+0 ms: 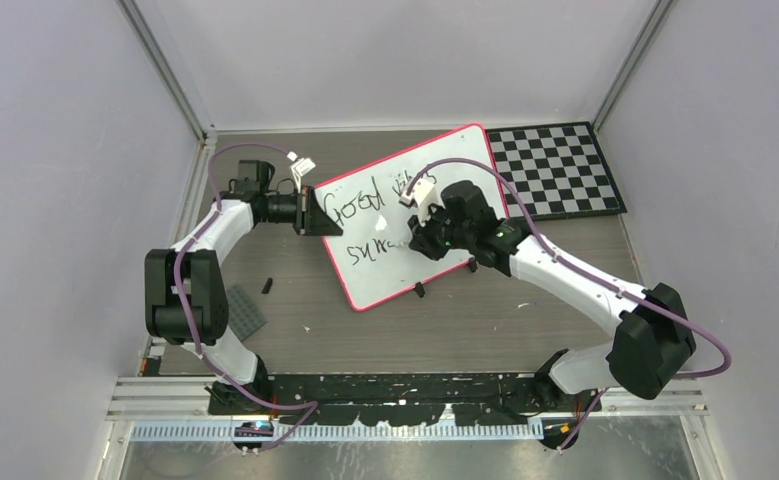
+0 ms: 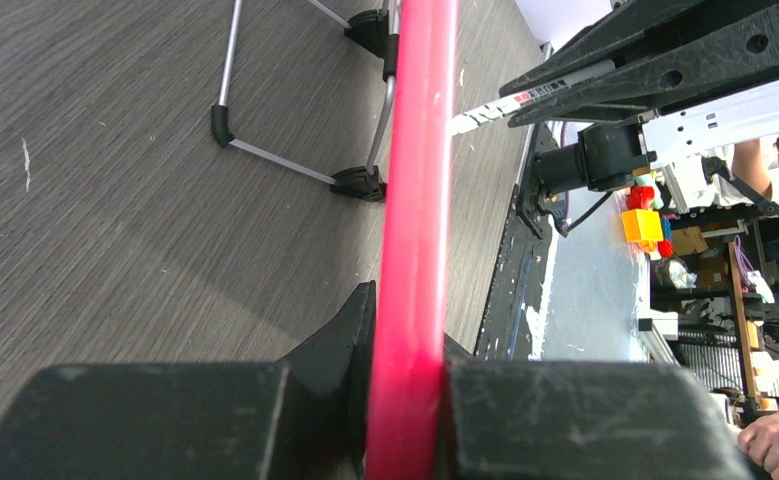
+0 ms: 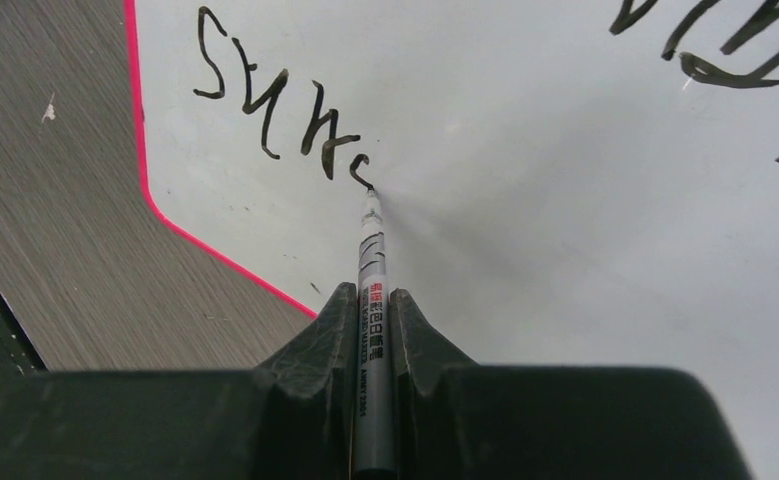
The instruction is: Write a sentence on the whiteboard
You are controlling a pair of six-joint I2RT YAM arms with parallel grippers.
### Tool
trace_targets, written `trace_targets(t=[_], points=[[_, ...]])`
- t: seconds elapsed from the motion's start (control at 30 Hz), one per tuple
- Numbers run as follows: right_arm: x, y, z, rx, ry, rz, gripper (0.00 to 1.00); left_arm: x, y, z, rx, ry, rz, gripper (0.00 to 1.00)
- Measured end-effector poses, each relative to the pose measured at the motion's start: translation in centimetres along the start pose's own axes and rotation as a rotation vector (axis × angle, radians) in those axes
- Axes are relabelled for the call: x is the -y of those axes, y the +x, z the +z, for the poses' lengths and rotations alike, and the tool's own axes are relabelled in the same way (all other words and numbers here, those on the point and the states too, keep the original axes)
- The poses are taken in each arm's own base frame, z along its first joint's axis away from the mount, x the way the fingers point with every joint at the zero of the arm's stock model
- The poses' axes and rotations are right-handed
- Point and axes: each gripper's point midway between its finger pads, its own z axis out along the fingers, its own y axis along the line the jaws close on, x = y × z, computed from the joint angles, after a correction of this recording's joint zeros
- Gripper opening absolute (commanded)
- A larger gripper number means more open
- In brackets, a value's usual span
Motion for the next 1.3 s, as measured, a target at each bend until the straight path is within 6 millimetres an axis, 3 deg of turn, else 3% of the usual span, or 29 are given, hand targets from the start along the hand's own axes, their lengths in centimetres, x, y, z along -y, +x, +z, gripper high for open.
trace_targets(t=[0.3, 0.67, 1.3], points=[[1.2, 0.1, -0.6, -0.007, 0.023, 0.006, 0.0, 0.0, 0.0, 0.0, 0.0, 0.0, 0.001, 0.0], [2.0, -1.8, -0.8, 0.034, 0.046, 0.001, 0.0, 0.0, 0.0, 0.0, -0.001, 0.001, 0.001, 0.0], [0.4, -1.5, 0.1, 0.017, -0.004, -0.014, 0.0, 0.0, 0.0, 0.0, -0.001, 0.001, 0.0, 0.0]])
